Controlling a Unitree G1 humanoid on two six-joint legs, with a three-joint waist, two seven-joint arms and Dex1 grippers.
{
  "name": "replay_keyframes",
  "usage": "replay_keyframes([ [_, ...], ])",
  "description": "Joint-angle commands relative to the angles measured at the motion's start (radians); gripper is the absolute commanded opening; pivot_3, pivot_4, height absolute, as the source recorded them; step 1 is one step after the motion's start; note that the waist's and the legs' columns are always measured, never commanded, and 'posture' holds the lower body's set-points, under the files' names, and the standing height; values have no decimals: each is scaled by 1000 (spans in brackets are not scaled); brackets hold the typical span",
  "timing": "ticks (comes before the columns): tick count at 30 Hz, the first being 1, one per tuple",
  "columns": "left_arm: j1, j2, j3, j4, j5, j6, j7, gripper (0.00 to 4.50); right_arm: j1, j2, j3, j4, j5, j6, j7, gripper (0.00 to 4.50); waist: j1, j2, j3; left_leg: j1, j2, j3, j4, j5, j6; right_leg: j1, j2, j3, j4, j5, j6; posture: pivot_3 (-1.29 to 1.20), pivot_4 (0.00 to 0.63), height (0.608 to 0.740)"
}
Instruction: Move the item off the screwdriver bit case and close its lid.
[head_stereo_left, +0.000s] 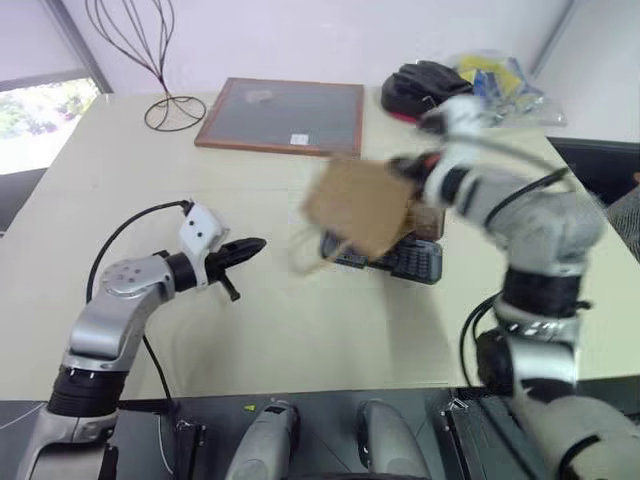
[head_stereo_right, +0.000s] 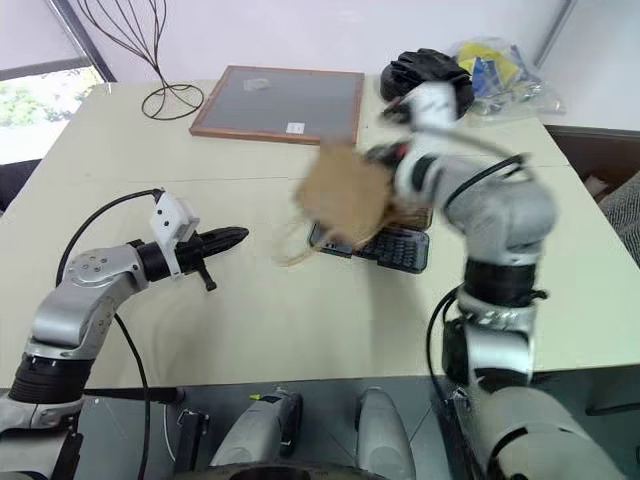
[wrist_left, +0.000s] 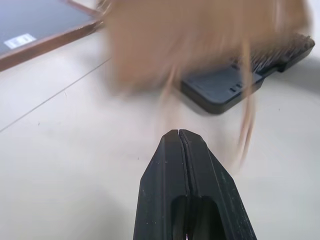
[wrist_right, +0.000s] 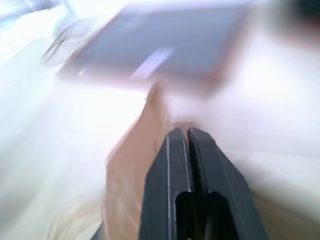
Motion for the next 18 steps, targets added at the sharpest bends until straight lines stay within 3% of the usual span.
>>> replay_keyframes([
  [1,-36,-10,-4,1,10,-30,-1,0,8,-72,-103,97,-72,-96,-60,97,-7,0,0,0,0,1,0,0,0,0,0,0,0,0,0,0,150,734],
  [8,-74,-27,-26,45,24,-54,-19,0,78,-210,-186,206,-162,-199,-101,97,-17,3,0,0,1,5,0,0,0,-2,0,1,2,0,0,0,150,734],
  [18,-101,-40,-45,80,39,-77,-41,0,217,-275,-227,241,-286,-333,-189,97,-12,3,0,0,1,6,1,0,0,-2,0,1,2,0,0,0,150,734],
])
